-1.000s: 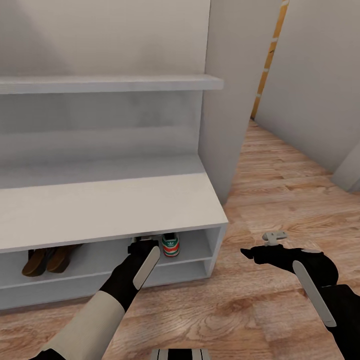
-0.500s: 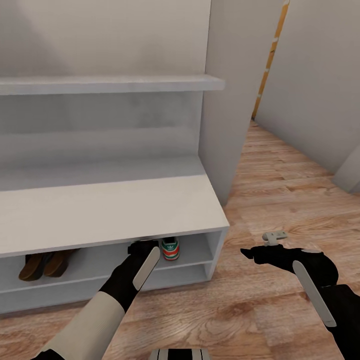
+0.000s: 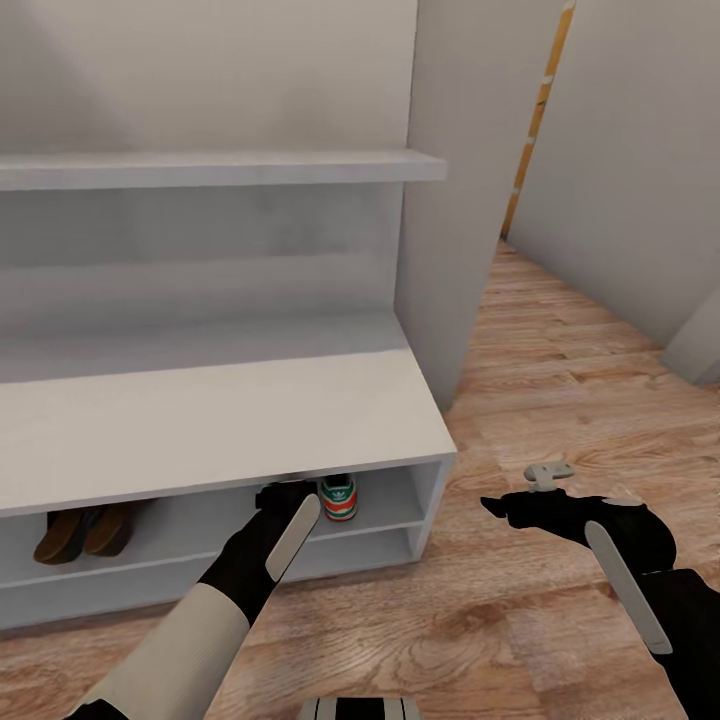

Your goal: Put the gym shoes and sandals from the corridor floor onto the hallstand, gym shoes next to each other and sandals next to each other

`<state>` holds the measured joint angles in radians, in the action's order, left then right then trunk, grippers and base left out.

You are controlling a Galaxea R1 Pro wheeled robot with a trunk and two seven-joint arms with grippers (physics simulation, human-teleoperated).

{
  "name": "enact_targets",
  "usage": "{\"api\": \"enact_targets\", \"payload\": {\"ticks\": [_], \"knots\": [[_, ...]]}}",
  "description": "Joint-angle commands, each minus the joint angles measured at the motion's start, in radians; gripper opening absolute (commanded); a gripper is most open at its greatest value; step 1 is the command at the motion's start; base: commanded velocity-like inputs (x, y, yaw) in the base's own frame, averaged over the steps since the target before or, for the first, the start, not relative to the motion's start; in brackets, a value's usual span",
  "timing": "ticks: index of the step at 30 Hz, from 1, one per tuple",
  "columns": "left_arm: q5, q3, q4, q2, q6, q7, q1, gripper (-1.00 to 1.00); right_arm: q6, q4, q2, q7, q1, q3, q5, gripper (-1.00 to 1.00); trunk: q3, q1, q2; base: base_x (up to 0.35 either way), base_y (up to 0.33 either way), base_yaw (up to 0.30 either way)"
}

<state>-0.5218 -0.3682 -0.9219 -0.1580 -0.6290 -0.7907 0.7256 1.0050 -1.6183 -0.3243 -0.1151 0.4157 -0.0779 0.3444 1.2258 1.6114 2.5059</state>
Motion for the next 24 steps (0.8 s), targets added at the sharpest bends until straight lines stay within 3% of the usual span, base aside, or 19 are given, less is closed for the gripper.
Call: {"api": "enact_targets", "payload": {"ticks": [1,24], "knots": [[0.0,0.0,0.0,0.0,0.0,0.001,0.0,-1.0,0.0,0.0,0.0,0.0,0.0,0.0,0.0,1.0,0.0,0.0,0.0,0.0,0.0,-0.03],[0.0,0.0,0.0,0.003,0.0,0.001,-0.002,-1.0,0.0,0.0,0.001,0.0,-0.002,-0.002,-0.001,1.0,0.0,0.0,0.0,0.0,0.0,-0.041]]}}
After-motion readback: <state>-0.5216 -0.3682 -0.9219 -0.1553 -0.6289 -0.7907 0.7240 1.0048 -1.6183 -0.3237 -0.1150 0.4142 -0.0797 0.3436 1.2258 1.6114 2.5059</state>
